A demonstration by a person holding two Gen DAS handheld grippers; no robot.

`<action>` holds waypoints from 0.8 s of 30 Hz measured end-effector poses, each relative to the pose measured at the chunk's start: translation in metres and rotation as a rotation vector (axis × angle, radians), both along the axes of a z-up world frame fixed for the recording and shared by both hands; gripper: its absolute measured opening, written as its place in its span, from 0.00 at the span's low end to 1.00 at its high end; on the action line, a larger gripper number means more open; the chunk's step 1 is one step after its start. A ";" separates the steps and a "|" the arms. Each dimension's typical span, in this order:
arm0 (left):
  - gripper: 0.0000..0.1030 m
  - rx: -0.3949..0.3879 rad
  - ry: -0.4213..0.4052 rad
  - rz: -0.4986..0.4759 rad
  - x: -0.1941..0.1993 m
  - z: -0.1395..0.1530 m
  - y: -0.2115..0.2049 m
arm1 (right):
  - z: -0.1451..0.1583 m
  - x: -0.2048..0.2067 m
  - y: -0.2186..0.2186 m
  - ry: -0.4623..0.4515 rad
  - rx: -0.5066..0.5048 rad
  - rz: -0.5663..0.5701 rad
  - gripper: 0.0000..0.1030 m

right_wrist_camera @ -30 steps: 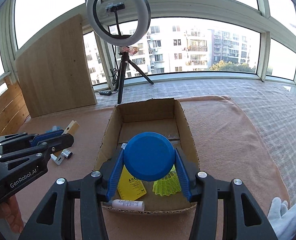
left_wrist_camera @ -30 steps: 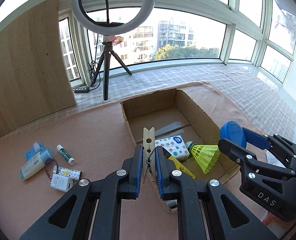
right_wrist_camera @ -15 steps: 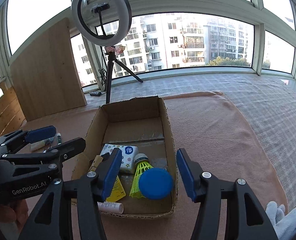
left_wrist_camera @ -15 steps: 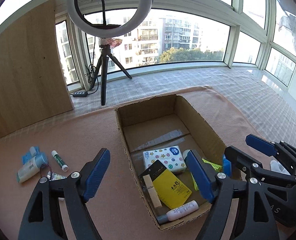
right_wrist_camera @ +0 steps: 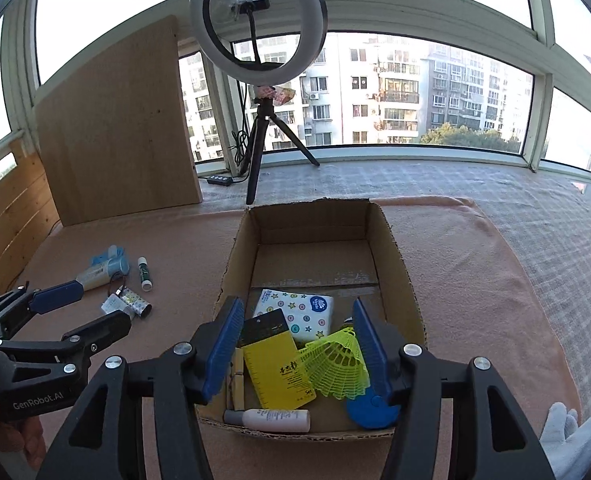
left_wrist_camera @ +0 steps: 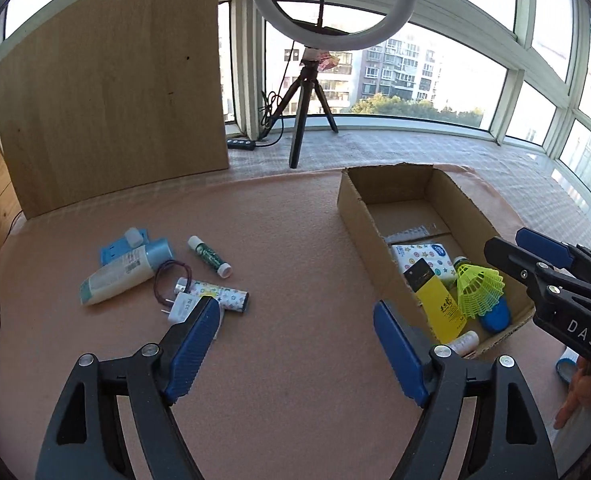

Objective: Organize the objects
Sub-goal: 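Open the right gripper to drop the lid while the left gripper releases the clothespin, then move the right gripper to the patterned lighter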

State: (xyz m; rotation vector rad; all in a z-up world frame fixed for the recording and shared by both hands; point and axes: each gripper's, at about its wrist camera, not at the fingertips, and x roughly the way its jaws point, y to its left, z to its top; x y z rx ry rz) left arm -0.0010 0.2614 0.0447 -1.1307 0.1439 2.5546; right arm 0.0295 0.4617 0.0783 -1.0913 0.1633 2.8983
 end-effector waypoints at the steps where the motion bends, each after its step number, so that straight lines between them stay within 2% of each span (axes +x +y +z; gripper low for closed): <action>1: 0.80 0.006 -0.001 0.019 0.000 -0.002 -0.016 | 0.000 -0.003 -0.012 -0.001 0.009 0.017 0.51; 6: 0.80 0.010 -0.020 0.111 0.002 -0.010 -0.097 | -0.007 -0.016 -0.071 -0.041 0.017 0.088 0.52; 12: 0.80 0.025 -0.044 0.275 0.009 -0.016 -0.198 | -0.042 -0.058 -0.141 -0.154 0.041 0.231 0.52; 16: 0.80 0.050 -0.063 0.383 0.013 -0.021 -0.251 | -0.053 -0.087 -0.174 -0.184 0.036 0.308 0.52; 18: 0.80 0.058 -0.070 0.416 0.017 -0.023 -0.270 | -0.060 -0.106 -0.183 -0.195 0.050 0.330 0.52; 20: 0.80 0.055 -0.071 0.436 0.021 -0.023 -0.282 | -0.070 -0.121 -0.184 -0.221 0.112 0.326 0.52; 24: 0.80 0.054 -0.077 0.470 0.024 -0.027 -0.299 | -0.086 -0.129 -0.168 -0.284 0.160 0.326 0.52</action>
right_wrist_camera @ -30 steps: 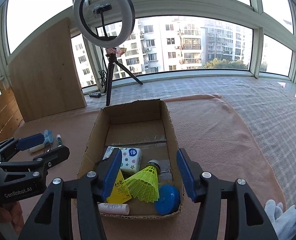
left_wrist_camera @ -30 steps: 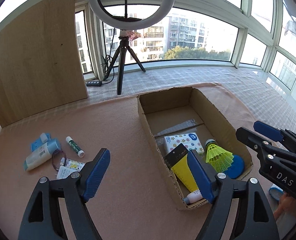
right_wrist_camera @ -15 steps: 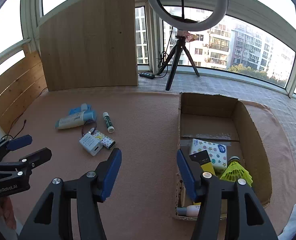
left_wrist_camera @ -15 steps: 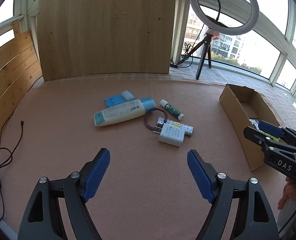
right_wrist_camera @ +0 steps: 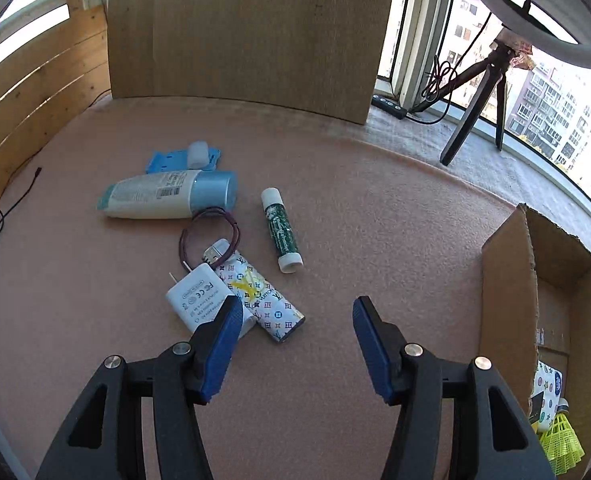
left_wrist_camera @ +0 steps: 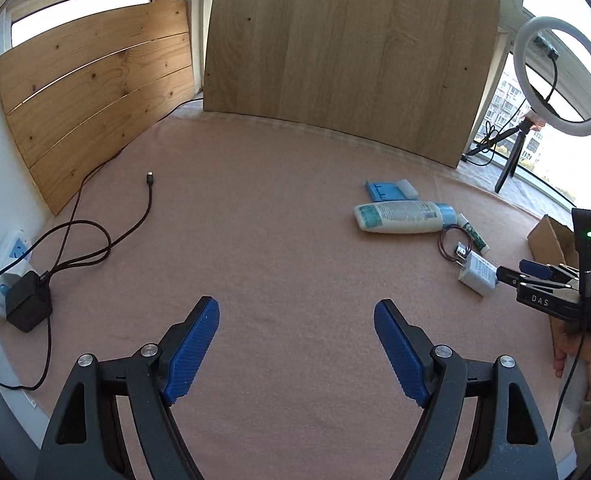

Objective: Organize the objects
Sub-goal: 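Move the right gripper to the patterned lighter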

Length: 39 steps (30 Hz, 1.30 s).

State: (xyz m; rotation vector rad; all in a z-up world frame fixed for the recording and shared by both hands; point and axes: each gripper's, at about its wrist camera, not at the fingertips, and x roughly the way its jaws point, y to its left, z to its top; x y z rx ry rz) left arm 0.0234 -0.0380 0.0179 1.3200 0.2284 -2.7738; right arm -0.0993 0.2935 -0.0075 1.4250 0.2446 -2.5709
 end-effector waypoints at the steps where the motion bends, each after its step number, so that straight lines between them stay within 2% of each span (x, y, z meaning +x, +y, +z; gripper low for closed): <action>1: 0.80 0.006 -0.005 0.009 0.000 -0.002 -0.003 | -0.004 0.001 0.004 -0.014 0.010 0.002 0.52; 4: 0.80 0.019 -0.019 0.018 -0.004 -0.006 -0.006 | -0.017 0.002 0.008 -0.068 0.020 0.062 0.52; 10: 0.80 0.007 -0.015 -0.025 -0.011 -0.003 0.015 | -0.017 -0.004 -0.014 -0.001 0.069 0.065 0.52; 14: 0.80 0.008 -0.020 -0.039 -0.013 -0.004 0.026 | -0.021 -0.005 -0.045 0.019 0.051 0.027 0.55; 17: 0.80 0.006 -0.024 -0.055 -0.015 -0.005 0.032 | -0.022 0.002 -0.065 0.039 0.049 0.071 0.58; 20: 0.80 0.001 -0.020 -0.066 -0.015 -0.004 0.035 | -0.021 0.003 -0.054 0.042 0.049 0.087 0.61; 25: 0.81 0.009 -0.038 -0.058 -0.014 -0.011 0.031 | -0.026 -0.010 -0.024 0.009 -0.037 0.091 0.60; 26: 0.81 0.010 -0.042 -0.059 -0.014 -0.013 0.032 | -0.026 -0.011 -0.025 0.007 -0.046 0.107 0.58; 28: 0.81 0.009 -0.046 -0.066 -0.014 -0.016 0.035 | -0.023 -0.010 -0.032 0.004 -0.055 0.157 0.30; 30: 0.81 0.010 -0.053 -0.078 -0.015 -0.019 0.040 | -0.022 -0.006 -0.041 -0.003 -0.045 0.194 0.23; 39: 0.81 0.050 -0.100 -0.193 -0.023 -0.042 0.087 | -0.020 0.051 -0.037 -0.032 -0.085 0.222 0.20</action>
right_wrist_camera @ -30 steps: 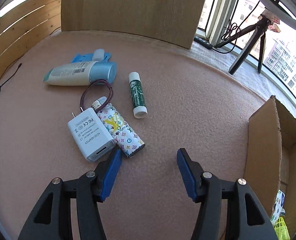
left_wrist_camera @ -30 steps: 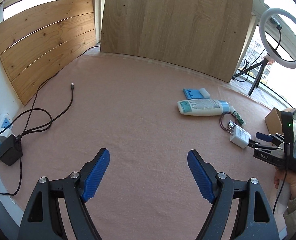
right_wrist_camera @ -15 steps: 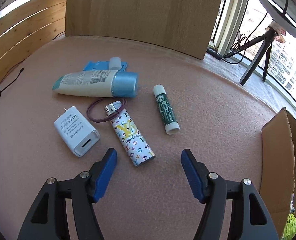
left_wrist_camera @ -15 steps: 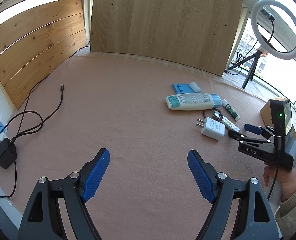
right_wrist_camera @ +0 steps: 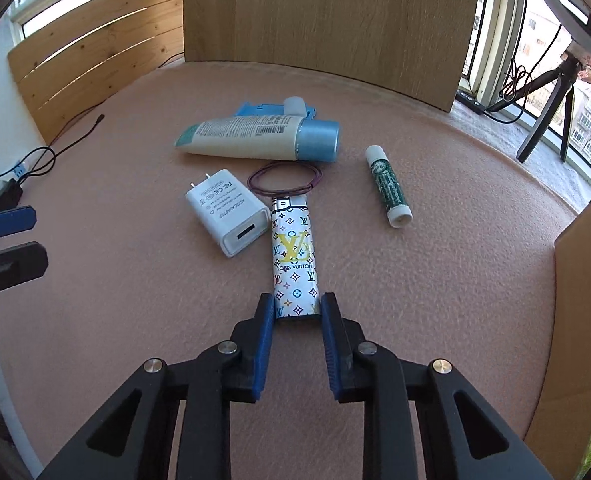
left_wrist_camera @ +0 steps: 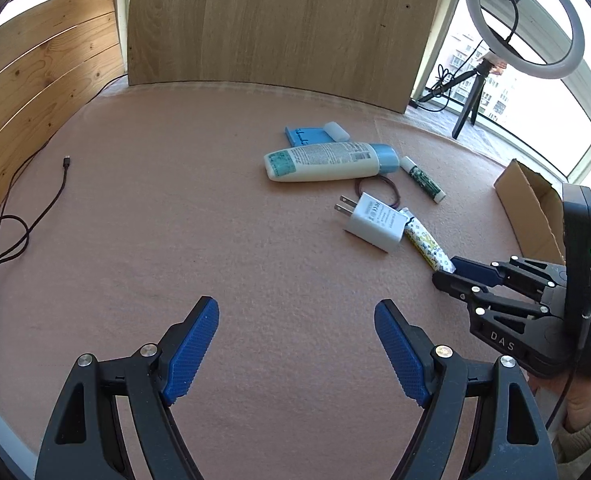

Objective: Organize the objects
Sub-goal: 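Move the right gripper to the patterned lighter, then close the right gripper on the patterned lighter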

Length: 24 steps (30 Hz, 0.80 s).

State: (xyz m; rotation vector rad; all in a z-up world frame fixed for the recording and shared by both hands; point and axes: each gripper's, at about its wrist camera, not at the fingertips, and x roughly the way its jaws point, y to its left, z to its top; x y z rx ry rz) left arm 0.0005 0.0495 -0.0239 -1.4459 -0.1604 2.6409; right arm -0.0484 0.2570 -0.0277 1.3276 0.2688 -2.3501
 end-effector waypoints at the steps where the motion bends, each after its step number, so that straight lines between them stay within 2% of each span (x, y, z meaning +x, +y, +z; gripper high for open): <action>1: 0.81 0.013 -0.007 -0.022 -0.001 -0.004 0.007 | 0.000 0.009 0.004 -0.008 -0.007 0.007 0.20; 5: 0.81 0.034 0.014 -0.174 -0.003 -0.017 0.034 | 0.003 0.048 0.020 -0.029 0.004 0.110 0.20; 8: 0.81 0.062 0.044 -0.334 0.005 -0.025 0.044 | 0.003 0.079 0.027 -0.047 0.015 0.240 0.20; 12: 0.80 0.089 0.061 -0.637 0.030 -0.030 0.062 | 0.004 0.114 0.035 -0.088 0.018 0.432 0.20; 15: 0.80 0.060 0.063 -0.867 0.058 -0.034 0.077 | 0.003 0.134 0.040 -0.147 -0.024 0.586 0.20; 18: 0.69 0.046 0.041 -1.016 0.082 -0.040 0.089 | 0.003 0.146 0.042 -0.195 -0.029 0.722 0.20; 22: 0.45 0.043 0.051 -1.121 0.105 -0.044 0.102 | 0.003 0.145 0.041 -0.205 -0.002 0.846 0.20; 24: 0.42 0.014 0.085 -1.154 0.115 -0.046 0.106 | 0.003 0.143 0.039 -0.192 0.004 0.888 0.20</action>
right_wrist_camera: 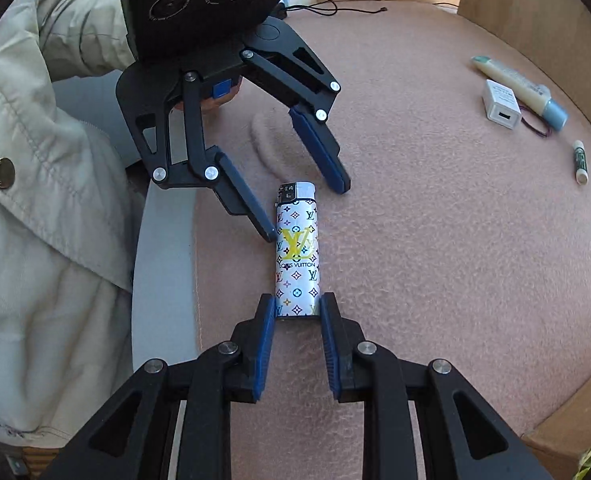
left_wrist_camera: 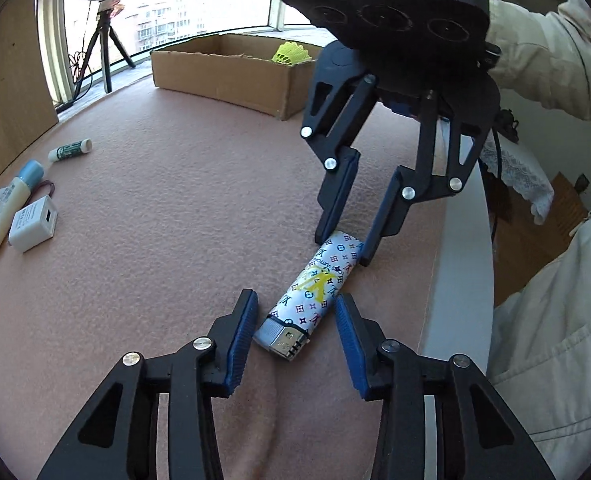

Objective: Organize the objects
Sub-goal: 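Close the right gripper on the patterned lighter, then carry the lighter into the box and open the right gripper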

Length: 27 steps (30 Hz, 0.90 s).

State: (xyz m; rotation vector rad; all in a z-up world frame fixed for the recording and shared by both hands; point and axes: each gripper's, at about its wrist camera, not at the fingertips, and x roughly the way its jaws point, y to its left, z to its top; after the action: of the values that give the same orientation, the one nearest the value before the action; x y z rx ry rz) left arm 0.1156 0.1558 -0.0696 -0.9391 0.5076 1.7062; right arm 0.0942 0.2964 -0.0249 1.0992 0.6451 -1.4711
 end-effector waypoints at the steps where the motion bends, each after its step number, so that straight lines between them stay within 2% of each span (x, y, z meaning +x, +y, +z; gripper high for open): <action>1: 0.40 0.001 0.010 -0.007 0.003 0.000 0.001 | 0.000 -0.001 -0.001 0.003 -0.004 0.018 0.20; 4: 0.33 0.008 0.009 0.003 0.002 0.001 -0.003 | -0.001 -0.002 0.001 0.034 -0.020 0.034 0.20; 9: 0.32 0.031 0.007 -0.011 0.006 0.002 -0.011 | -0.001 0.007 -0.005 0.073 -0.004 0.022 0.22; 16: 0.31 0.013 0.027 -0.039 0.012 0.009 -0.006 | 0.007 0.014 -0.013 0.108 0.042 0.074 0.21; 21: 0.30 0.003 0.063 -0.022 0.017 0.029 -0.001 | 0.022 0.016 -0.007 0.146 0.034 0.091 0.21; 27: 0.30 -0.037 0.134 0.008 0.020 0.062 0.027 | 0.045 0.014 0.013 0.218 0.015 0.139 0.21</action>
State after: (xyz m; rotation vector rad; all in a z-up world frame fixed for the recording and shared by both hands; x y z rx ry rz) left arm 0.1361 0.1824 -0.0076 -0.8581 0.6267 1.7801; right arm 0.1087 0.3091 0.0205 0.8930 0.8688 -1.4783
